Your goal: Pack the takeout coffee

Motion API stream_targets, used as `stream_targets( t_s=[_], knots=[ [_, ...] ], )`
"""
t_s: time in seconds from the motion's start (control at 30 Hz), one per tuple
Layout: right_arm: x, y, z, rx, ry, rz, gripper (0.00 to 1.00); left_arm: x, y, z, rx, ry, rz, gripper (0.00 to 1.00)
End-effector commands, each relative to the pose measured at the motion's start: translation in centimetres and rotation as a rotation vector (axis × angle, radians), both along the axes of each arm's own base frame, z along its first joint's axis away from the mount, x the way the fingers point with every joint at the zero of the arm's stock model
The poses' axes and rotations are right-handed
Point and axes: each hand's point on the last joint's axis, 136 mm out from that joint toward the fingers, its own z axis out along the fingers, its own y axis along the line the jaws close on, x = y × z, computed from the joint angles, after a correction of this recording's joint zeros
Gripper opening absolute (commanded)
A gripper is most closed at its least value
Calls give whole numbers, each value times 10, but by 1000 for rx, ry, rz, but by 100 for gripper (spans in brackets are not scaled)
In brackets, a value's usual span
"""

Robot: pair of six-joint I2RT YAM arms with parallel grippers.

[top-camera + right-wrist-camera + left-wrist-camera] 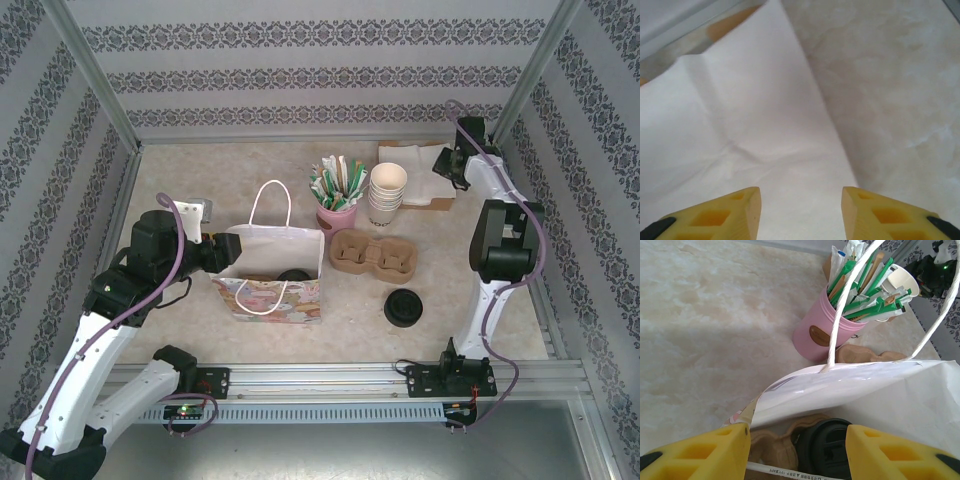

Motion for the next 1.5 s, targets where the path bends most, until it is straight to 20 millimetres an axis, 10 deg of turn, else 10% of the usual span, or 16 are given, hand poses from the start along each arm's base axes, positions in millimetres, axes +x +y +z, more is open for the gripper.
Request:
stream_targets(
  t_s=[0.0,0.73,1.47],
  knots=[
    [8,32,19,-13,-46,126,53,-4,-1,-8,12,23,-7,54],
    [35,39,-49,-63,90,157,49,-8,4,-5,15,26,12,54],
    [29,36,-66,-96,166,168,29,-9,5,-3,19,20,15,54]
  ],
)
